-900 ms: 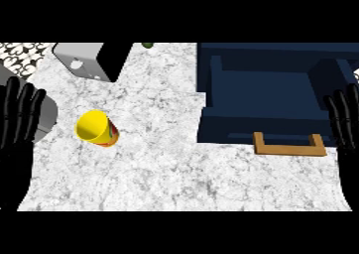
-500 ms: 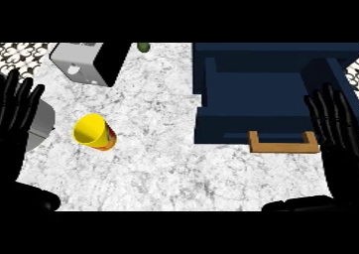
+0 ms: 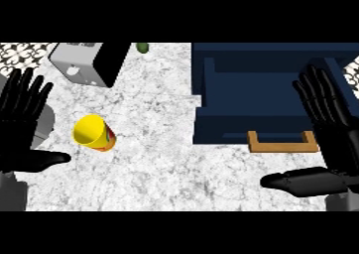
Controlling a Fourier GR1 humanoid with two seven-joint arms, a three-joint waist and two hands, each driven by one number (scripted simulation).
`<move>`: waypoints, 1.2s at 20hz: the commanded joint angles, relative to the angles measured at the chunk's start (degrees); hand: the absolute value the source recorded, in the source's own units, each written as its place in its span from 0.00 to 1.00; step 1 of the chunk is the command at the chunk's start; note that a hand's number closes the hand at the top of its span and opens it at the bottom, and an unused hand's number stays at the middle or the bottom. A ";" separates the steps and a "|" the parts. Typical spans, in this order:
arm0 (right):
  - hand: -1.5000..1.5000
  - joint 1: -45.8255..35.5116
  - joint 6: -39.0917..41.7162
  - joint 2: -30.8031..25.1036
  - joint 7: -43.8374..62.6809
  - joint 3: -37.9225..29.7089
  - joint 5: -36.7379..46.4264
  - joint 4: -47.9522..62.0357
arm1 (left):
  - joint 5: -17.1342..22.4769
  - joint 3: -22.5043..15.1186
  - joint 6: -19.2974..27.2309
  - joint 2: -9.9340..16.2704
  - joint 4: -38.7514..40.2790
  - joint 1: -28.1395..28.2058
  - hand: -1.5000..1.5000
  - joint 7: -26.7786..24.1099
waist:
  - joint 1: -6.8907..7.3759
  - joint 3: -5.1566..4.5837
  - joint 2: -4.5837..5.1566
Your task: Pick up the cup, place it into the drawer and close the drawer
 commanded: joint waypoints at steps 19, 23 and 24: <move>0.00 -6.92 2.96 -1.94 0.96 -5.95 -2.45 4.23 | -14.40 2.78 -5.09 2.87 54.34 -9.25 0.00 -33.36 | -0.50 -0.03 0.05; 0.00 -4.49 1.00 1.01 1.95 -1.99 1.01 0.16 | -13.88 4.08 -5.34 4.35 59.46 -10.77 0.00 -35.48 | -0.38 -0.02 -0.03; 0.00 -5.95 3.72 -1.08 0.07 -4.30 -0.99 3.75 | -15.79 4.33 -4.75 5.45 65.70 -13.43 0.00 -39.15 | -0.58 -0.04 0.08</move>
